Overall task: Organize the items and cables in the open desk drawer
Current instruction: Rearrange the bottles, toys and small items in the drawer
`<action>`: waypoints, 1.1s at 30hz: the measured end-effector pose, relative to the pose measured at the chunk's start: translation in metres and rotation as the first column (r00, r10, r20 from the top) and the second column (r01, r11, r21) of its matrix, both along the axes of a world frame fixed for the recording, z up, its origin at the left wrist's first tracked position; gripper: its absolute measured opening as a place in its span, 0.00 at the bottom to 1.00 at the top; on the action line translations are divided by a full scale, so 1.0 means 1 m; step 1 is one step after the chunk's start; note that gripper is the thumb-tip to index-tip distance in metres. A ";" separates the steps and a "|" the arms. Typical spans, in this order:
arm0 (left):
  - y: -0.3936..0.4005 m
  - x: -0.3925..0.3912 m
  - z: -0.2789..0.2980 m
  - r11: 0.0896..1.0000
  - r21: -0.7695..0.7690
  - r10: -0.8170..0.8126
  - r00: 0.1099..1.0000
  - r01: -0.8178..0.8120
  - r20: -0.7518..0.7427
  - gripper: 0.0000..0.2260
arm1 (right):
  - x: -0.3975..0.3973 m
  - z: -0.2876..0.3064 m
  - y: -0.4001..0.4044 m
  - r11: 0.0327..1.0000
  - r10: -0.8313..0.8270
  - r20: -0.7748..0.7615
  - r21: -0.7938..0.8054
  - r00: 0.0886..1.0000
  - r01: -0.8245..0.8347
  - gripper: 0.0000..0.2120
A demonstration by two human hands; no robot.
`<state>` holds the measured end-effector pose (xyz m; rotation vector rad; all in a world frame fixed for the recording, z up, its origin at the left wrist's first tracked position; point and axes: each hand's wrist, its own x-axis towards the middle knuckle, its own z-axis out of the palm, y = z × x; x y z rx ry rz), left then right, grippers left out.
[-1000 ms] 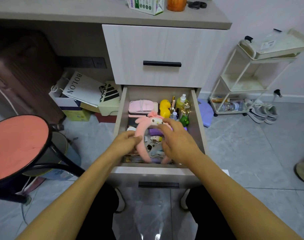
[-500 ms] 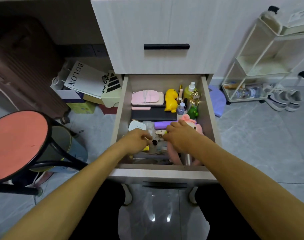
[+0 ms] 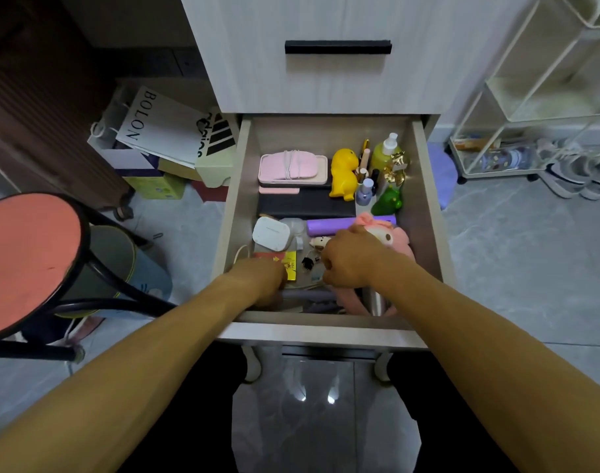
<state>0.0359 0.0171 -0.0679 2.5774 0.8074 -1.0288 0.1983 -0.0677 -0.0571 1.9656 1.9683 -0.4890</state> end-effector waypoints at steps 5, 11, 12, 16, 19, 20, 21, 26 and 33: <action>-0.001 -0.008 0.002 0.999 -0.047 0.001 1.000 0.000 0.012 0.09 | -0.012 -0.006 -0.002 0.998 0.063 0.097 -0.034 0.993 -0.060 0.04; -0.006 -0.011 0.008 0.991 0.052 0.108 0.975 -0.120 0.192 0.09 | -0.008 -0.015 -0.016 0.986 0.160 0.086 0.038 0.983 -0.164 0.18; -0.007 -0.012 0.009 0.989 0.072 0.108 0.969 -0.127 0.222 0.09 | -0.006 -0.017 -0.020 0.983 0.167 0.079 0.065 0.983 -0.172 0.19; -0.007 -0.016 0.011 0.996 0.072 0.043 0.984 -0.056 0.174 0.09 | -0.010 -0.024 -0.024 0.977 0.194 0.107 0.064 0.975 -0.202 0.19; -0.002 -0.014 0.014 0.999 -0.034 -0.006 1.000 0.006 -0.002 0.11 | -0.013 -0.023 -0.018 0.981 0.184 0.106 0.044 0.977 -0.189 0.19; -0.001 -0.013 0.014 0.999 -0.053 -0.005 0.999 0.003 -0.036 0.12 | -0.013 -0.021 -0.016 0.985 0.164 0.081 0.050 0.983 -0.168 0.18; 0.001 -0.011 0.013 0.998 -0.054 0.009 0.999 -0.011 -0.037 0.12 | -0.011 -0.019 -0.014 0.988 0.130 0.040 0.077 0.991 -0.133 0.16; 0.013 0.003 0.004 0.982 0.098 0.130 0.955 -0.161 0.266 0.17 | 0.007 -0.015 0.004 0.968 -0.100 -0.175 0.212 0.980 0.137 0.13; 0.044 0.033 -0.022 0.981 0.167 0.070 0.987 -0.094 0.146 0.37 | 0.017 -0.018 0.020 0.970 -0.203 -0.088 0.115 0.975 0.213 0.12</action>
